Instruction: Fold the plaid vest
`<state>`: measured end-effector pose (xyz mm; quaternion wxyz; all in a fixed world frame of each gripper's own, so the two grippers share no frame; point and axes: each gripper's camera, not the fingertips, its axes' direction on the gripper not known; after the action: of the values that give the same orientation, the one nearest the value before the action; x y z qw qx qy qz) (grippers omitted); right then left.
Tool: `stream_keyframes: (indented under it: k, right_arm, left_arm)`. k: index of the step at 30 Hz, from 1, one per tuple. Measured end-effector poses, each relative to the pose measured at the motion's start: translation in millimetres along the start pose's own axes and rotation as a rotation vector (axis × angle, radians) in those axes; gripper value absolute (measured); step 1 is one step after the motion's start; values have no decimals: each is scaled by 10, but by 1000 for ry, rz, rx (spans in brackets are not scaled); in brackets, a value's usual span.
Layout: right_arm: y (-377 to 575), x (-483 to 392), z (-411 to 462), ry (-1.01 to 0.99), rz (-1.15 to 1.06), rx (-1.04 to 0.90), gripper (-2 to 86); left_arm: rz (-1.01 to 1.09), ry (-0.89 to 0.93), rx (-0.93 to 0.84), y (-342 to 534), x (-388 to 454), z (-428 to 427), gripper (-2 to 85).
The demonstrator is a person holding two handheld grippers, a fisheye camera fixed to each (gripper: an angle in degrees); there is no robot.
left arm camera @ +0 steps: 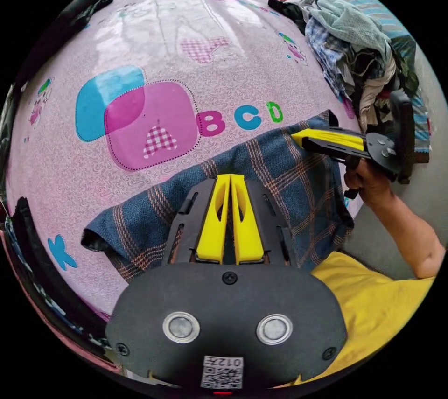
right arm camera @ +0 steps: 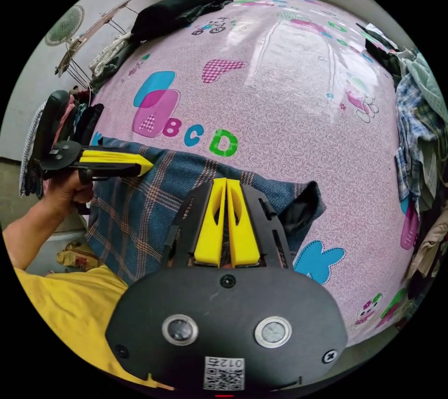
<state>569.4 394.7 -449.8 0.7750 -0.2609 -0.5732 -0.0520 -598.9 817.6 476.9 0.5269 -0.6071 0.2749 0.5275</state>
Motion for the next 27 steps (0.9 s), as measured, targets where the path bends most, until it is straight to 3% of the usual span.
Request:
stream_keyframes:
  k: [2, 6, 10, 13, 16, 24, 27]
  right_arm:
    - [-36, 37, -81, -20, 34, -8, -2]
    - [136, -56, -428, -135, -39, 57, -1]
    - [460, -231, -252, -138, -164, -82, -2]
    - [671, -189, 59, 19, -160, -175, -2]
    - [762, -68, -3, -64, -35, -132, -1]
    - [1152, -642, -417, -67, -187, -74, 0]
    - [1290, -788, -360, -69, -187, -64, 1]
  left_arm:
    - [-48, 25, 6, 51, -79, -79, 4]
    - [-36, -117, 75, 376, -86, -483, 4]
    - [-99, -202, -19, 627, -347, -351, 4]
    - [-166, -92, 13, 792, -610, -279, 4]
    - [-239, -47, 14, 885, -695, -358, 4]
    - [104, -94, -29, 1421, 410, -760, 4]
    - [126, -124, -78, 1671, 597, -664, 4]
